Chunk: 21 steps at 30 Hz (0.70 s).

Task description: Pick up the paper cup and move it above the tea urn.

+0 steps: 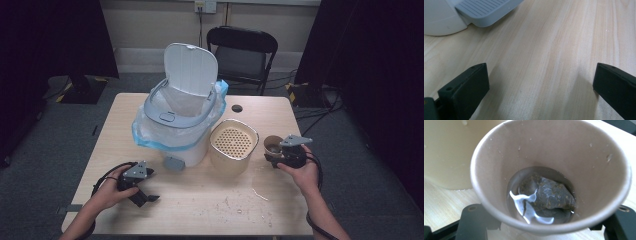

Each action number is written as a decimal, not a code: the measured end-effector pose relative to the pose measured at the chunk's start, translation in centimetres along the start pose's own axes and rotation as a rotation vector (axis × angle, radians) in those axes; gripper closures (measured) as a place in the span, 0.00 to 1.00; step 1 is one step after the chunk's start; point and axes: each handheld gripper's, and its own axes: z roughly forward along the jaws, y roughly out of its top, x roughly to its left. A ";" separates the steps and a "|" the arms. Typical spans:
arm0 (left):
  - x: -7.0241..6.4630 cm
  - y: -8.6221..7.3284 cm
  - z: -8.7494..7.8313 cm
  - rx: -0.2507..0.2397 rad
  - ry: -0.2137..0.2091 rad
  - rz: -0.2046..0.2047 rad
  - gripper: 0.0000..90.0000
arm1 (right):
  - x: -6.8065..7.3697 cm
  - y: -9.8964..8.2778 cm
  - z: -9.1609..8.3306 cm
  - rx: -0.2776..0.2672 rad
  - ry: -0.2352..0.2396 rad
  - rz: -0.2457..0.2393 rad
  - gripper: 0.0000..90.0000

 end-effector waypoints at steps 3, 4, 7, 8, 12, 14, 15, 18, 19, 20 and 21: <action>0.0 0.0 0.0 0.000 0.000 0.000 0.00 | -0.2 0.5 0.3 0.006 0.003 -0.008 0.36; 0.0 0.0 0.0 0.000 0.000 0.000 0.00 | -0.2 0.5 0.3 0.006 0.003 -0.008 0.36; 0.0 0.0 0.0 0.000 0.000 0.000 0.00 | -0.4 1.0 0.6 0.017 0.002 -0.013 0.36; 0.0 0.0 0.0 0.000 0.000 0.000 0.00 | -0.5 1.1 0.6 0.015 0.000 -0.012 0.36; 0.0 0.0 0.0 0.000 0.000 0.000 0.00 | -0.9 1.7 0.8 0.009 -0.006 -0.009 0.36; 0.0 0.0 0.0 0.000 0.000 0.001 0.00 | -1.0 1.9 0.8 0.013 -0.009 -0.005 0.36; 0.0 0.0 0.0 0.000 -0.001 0.000 0.00 | -1.1 2.3 0.8 0.016 -0.016 -0.015 0.36; 0.0 0.0 0.0 0.002 0.001 0.001 0.00 | -1.3 2.7 0.9 0.015 -0.018 -0.012 0.36; 0.0 0.0 0.0 -0.001 -0.001 0.000 0.00 | -1.4 2.9 0.9 0.014 -0.022 -0.015 0.36; 0.0 0.0 0.0 0.000 -0.001 0.000 0.00 | -1.5 3.1 1.0 0.010 -0.019 -0.010 0.36; 0.0 0.0 0.0 -0.001 -0.001 0.000 0.00 | -1.5 3.2 1.0 0.011 -0.021 -0.003 0.36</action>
